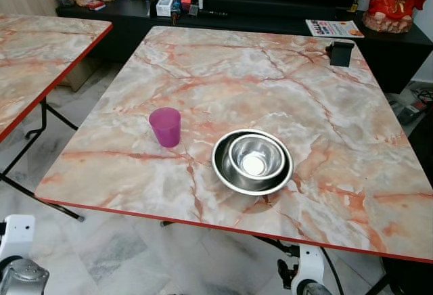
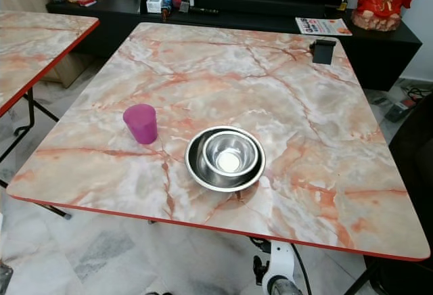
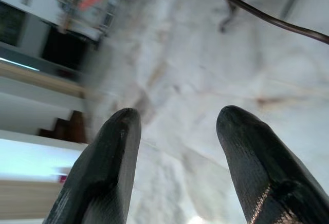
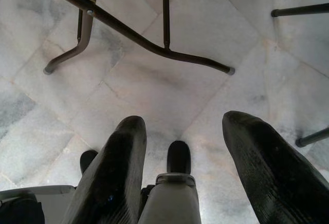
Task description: Setting the table
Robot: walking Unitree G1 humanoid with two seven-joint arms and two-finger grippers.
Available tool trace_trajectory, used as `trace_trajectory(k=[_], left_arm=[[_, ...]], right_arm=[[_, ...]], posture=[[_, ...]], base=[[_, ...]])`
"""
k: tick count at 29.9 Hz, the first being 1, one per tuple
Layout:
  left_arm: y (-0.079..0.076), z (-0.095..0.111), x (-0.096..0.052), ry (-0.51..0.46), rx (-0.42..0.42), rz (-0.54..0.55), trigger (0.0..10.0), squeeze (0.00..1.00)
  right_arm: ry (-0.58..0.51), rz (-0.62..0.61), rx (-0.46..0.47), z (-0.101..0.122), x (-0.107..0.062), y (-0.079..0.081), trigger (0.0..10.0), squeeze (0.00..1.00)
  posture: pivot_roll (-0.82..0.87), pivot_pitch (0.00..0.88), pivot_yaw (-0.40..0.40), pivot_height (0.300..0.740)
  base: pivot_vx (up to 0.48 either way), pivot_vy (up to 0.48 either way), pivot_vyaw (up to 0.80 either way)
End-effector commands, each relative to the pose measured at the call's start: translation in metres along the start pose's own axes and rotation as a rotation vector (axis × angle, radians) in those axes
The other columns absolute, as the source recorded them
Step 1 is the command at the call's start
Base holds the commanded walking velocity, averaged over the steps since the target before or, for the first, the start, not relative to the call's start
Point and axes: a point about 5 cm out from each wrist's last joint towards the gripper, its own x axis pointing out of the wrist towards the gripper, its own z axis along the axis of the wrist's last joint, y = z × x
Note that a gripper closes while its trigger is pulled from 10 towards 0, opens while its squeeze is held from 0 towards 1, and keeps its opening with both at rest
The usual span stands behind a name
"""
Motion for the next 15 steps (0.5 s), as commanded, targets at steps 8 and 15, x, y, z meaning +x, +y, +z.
trace_trajectory(k=[8,15], left_arm=[[-0.071,-0.014,-0.042,0.185,-0.351,-0.448,10.0,0.00],[-0.112,-0.001,-0.076,0.095,-0.298,-0.760,10.0,0.00]], right_arm=[[0.004,-0.009,0.008,0.000,0.000,-0.003,10.0,0.00],[0.001,-0.017,0.011,0.002,0.000,-0.005,10.0,0.00]], posture=[[0.09,0.081,-0.025,0.740],[0.08,0.088,-0.034,0.740]], base=[[0.000,0.000,0.00],[0.000,0.000,0.00]])
